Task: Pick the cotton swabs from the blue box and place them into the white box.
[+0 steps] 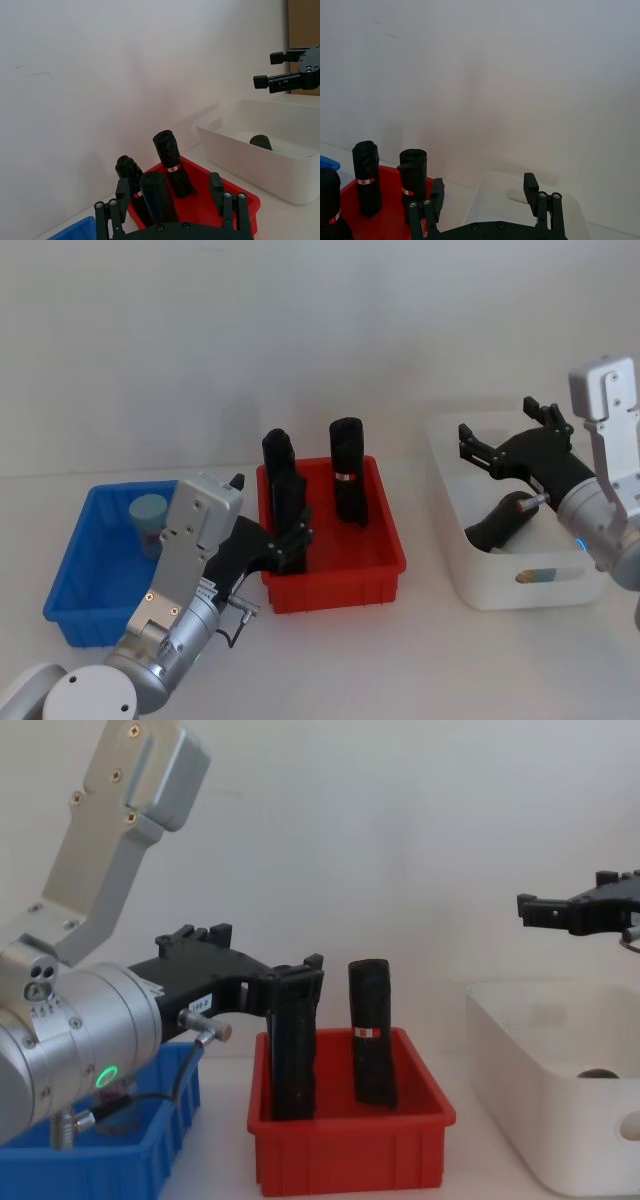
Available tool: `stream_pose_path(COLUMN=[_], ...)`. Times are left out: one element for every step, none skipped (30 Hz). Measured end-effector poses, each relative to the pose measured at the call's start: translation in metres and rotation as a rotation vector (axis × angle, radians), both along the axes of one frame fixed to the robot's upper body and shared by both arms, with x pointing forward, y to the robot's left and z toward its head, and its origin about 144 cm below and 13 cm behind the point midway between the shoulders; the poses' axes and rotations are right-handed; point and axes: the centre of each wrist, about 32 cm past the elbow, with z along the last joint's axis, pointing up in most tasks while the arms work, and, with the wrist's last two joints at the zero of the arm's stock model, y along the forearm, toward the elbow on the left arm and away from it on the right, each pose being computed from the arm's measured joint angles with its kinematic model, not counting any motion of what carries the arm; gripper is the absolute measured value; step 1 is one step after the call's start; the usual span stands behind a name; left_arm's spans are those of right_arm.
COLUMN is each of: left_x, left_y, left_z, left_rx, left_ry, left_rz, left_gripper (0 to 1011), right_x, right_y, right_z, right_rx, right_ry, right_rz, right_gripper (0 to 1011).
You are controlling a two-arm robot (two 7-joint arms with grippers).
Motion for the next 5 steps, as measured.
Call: stream_pose_path(left_x=[0.0,0.0,0.0,0.0,0.0], left_y=[0.0,0.0,0.0,0.0,0.0], left_z=[0.0,0.0,0.0,0.0,0.0], left_rx=[0.0,0.0,0.0,0.0,0.0], left_ry=[0.0,0.0,0.0,0.0,0.0], left_rz=[0.0,0.0,0.0,0.0,0.0], left_gripper=[1000,1000,1000,1000,1000], right_x=[0.0,0.0,0.0,0.0,0.0], right_y=[0.0,0.0,0.0,0.0,0.0], right_z=[0.0,0.0,0.0,0.0,0.0], right_rx=[0.0,0.0,0.0,0.0,0.0], right_ry=[0.0,0.0,0.0,0.0,0.0], right_rz=[0.0,0.0,0.0,0.0,0.0], right_gripper=[1002,1002,1002,1002,1002])
